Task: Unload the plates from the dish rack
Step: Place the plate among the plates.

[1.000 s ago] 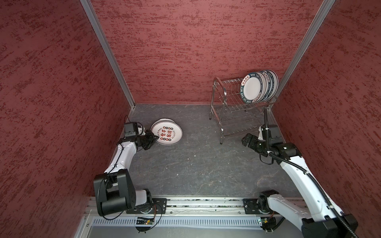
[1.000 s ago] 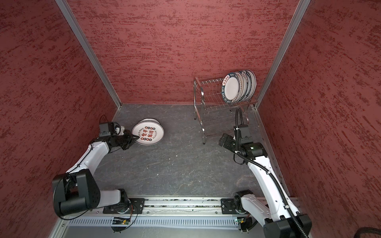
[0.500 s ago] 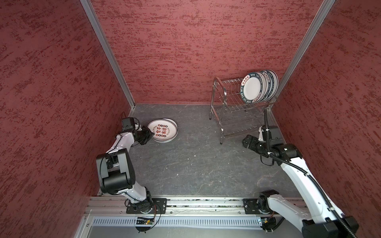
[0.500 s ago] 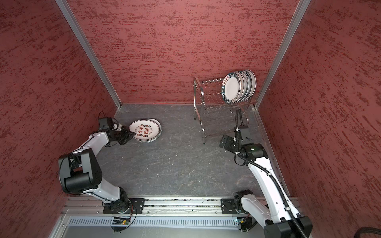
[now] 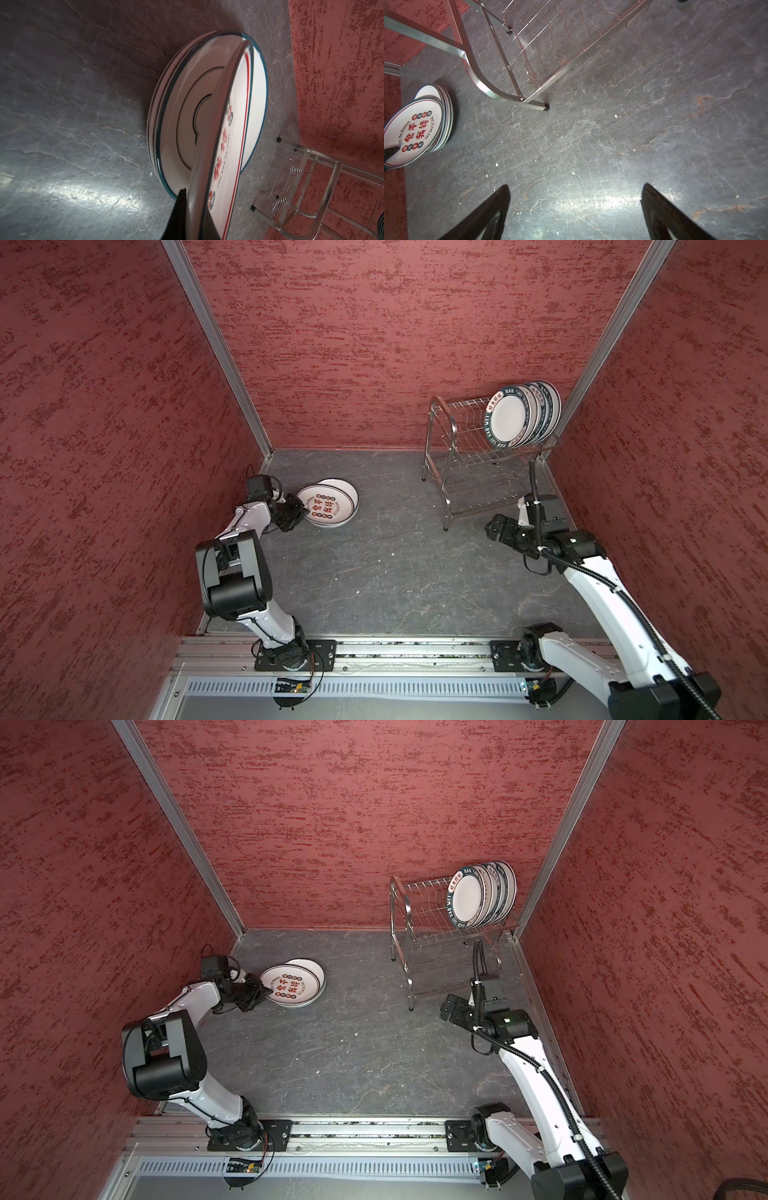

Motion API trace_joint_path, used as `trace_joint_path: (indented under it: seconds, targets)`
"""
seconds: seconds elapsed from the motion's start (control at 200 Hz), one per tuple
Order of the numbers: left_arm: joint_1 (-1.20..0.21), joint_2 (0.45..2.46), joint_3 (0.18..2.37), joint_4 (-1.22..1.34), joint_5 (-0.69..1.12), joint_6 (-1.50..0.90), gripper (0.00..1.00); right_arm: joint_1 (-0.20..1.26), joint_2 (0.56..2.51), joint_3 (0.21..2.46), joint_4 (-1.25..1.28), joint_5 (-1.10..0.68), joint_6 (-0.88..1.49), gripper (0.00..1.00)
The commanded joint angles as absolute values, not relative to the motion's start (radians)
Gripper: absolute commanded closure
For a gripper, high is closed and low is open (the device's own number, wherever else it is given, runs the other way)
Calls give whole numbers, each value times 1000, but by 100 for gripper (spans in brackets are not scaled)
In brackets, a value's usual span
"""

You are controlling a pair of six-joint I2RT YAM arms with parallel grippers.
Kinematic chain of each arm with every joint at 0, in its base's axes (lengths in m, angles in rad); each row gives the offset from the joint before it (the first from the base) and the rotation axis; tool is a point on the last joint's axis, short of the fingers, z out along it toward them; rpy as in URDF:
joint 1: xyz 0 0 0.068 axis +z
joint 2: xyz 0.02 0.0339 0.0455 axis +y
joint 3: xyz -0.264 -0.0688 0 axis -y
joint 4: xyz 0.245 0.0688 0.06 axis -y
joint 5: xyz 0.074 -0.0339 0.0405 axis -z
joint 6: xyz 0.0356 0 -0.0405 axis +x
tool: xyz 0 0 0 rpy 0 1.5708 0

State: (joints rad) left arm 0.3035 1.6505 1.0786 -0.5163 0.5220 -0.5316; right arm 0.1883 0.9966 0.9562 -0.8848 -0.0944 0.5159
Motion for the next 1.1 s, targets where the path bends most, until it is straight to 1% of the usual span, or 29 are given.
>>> trace_joint_path:
  seconds: [0.0, 0.135, 0.301, 0.381, 0.461, 0.651, 0.786, 0.957, 1.092]
  targets:
    - [304, 1658, 1114, -529, 509, -502, 84, 192, 996, 949, -866, -114, 503, 1]
    - [300, 1682, 1132, -548, 499, -497, 83, 193, 994, 948, -865, -112, 502, 1]
    - [291, 1708, 1159, -579, 472, -494, 73, 192, 992, 944, -864, -109, 502, 1]
    - [282, 1721, 1178, -596, 458, -488, 71, 193, 992, 943, -861, -109, 502, 1]
    - [273, 1732, 1194, -607, 443, -488, 66, 192, 993, 939, -856, -106, 500, 1]
    - [253, 1773, 1237, -644, 408, -482, 59, 192, 1005, 916, -838, -109, 495, 1]
    - [239, 1784, 1258, -672, 374, -481, 49, 192, 1002, 906, -831, -109, 495, 1]
    - [233, 1806, 1287, -693, 364, -475, 46, 193, 999, 901, -833, -100, 491, 1]
    - [217, 1815, 1308, -705, 345, -461, 41, 193, 991, 890, -835, -94, 490, 1]
